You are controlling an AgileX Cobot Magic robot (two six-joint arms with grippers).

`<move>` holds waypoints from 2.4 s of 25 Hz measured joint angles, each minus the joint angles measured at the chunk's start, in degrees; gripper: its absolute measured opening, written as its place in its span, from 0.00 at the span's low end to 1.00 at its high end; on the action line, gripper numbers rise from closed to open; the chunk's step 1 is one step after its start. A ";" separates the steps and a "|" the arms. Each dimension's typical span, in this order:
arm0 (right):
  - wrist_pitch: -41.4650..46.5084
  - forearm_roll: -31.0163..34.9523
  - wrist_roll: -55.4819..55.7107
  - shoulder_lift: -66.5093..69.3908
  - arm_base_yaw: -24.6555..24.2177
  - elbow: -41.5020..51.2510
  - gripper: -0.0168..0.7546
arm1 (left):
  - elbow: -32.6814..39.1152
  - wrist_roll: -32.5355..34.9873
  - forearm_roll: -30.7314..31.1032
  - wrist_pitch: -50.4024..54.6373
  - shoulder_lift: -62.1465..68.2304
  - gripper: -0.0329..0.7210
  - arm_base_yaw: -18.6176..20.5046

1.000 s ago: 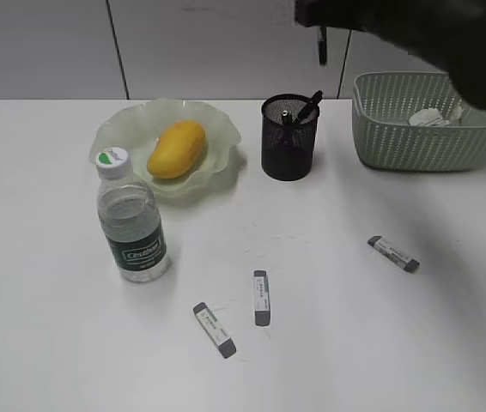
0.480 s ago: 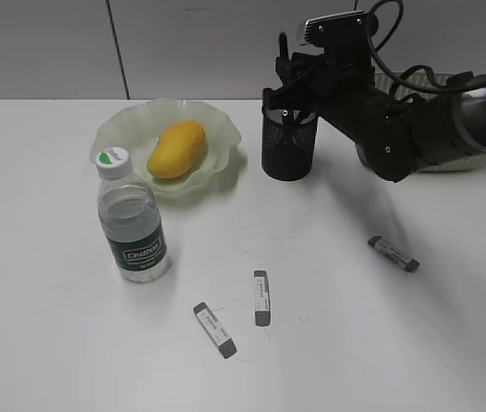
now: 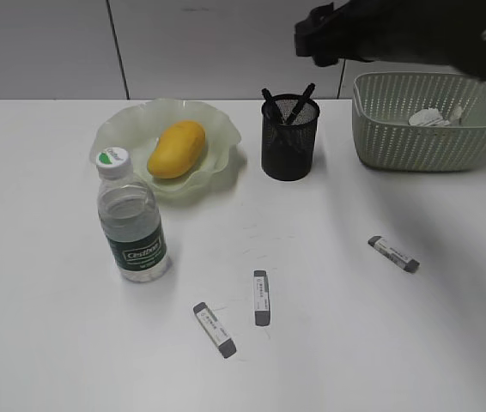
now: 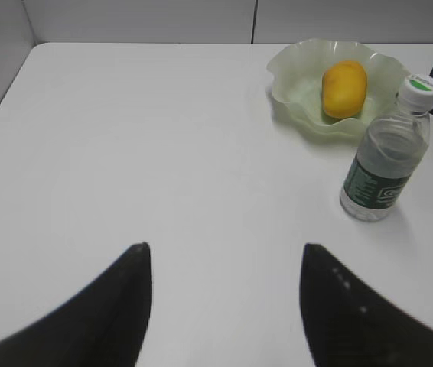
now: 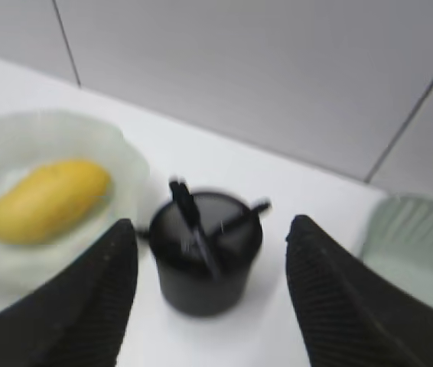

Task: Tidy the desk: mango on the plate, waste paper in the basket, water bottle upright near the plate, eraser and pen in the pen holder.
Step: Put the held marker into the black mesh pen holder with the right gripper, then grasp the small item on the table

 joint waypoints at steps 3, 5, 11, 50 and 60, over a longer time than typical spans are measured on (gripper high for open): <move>21.07 -1.91 0.00 -9.33 0.00 3.08 0.64 | 0.00 0.00 0.00 0.00 0.00 0.64 0.00; 34.60 -2.64 0.00 -15.40 0.00 7.09 0.62 | 0.00 0.00 0.00 0.00 0.00 0.64 0.00; 60.32 -2.53 0.52 -38.09 0.00 19.44 0.57 | 0.00 0.35 -0.08 0.00 1.39 0.62 0.00; 65.73 1.03 0.89 -91.66 0.00 36.51 0.51 | -35.87 -19.68 7.10 -16.19 100.13 0.40 -50.75; 65.73 0.98 0.89 -91.66 0.00 36.54 0.51 | -36.69 -49.19 12.41 -24.23 105.62 0.67 -46.75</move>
